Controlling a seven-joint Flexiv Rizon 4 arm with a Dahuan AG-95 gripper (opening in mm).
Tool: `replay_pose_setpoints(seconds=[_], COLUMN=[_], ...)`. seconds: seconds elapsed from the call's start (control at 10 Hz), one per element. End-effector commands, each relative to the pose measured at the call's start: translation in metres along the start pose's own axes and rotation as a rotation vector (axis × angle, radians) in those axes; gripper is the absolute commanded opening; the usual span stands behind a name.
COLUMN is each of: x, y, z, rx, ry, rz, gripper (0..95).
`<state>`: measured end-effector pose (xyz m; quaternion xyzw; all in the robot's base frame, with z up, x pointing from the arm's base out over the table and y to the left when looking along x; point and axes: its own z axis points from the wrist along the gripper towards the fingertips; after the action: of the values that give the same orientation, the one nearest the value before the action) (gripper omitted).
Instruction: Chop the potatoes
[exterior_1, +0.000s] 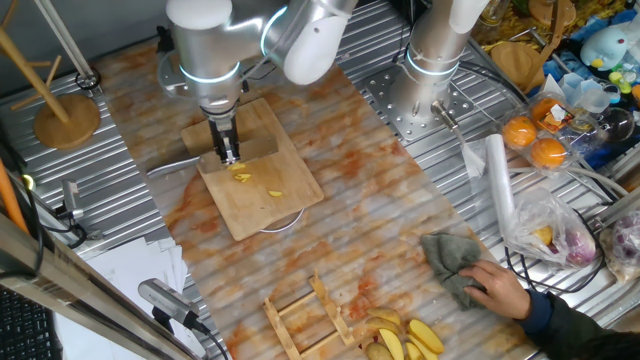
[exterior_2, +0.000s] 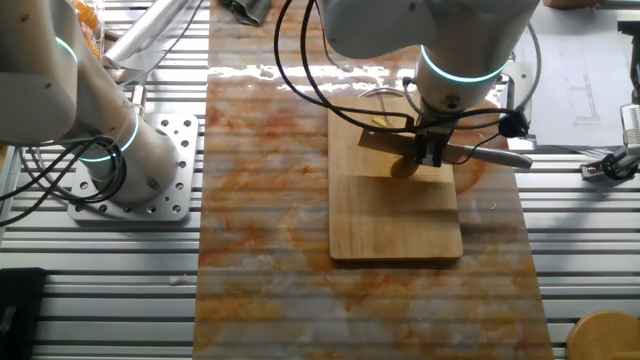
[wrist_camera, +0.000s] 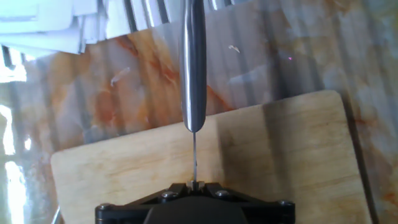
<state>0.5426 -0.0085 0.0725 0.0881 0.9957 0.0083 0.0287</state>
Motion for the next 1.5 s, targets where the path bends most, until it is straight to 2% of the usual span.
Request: replay_pose_setpoints(seconds=[0.1, 0.2, 0.4, 0.5, 0.8, 1.1, 1.2, 1.3, 1.4, 1.5], x=[0.005, 0.011, 0.015, 0.016, 0.018, 0.018, 0.019, 0.020, 0.019, 0.016], y=[-0.007, -0.009, -0.010, -0.010, -0.009, -0.014, -0.013, -0.012, -0.013, -0.015], z=[0.001, 0.006, 0.010, 0.014, 0.027, 0.024, 0.026, 0.033, 0.030, 0.007], rx=[0.006, 0.010, 0.007, 0.005, 0.001, -0.002, -0.003, -0.020, -0.022, -0.036], ry=[-0.004, -0.006, -0.036, -0.050, -0.052, -0.047, -0.051, -0.061, -0.062, -0.049], rz=[-0.055, -0.130, -0.172, -0.179, -0.185, -0.192, -0.187, -0.164, -0.162, -0.158], gripper=[0.0, 0.0, 0.0, 0.0, 0.0, 0.0, 0.0, 0.0, 0.0, 0.0])
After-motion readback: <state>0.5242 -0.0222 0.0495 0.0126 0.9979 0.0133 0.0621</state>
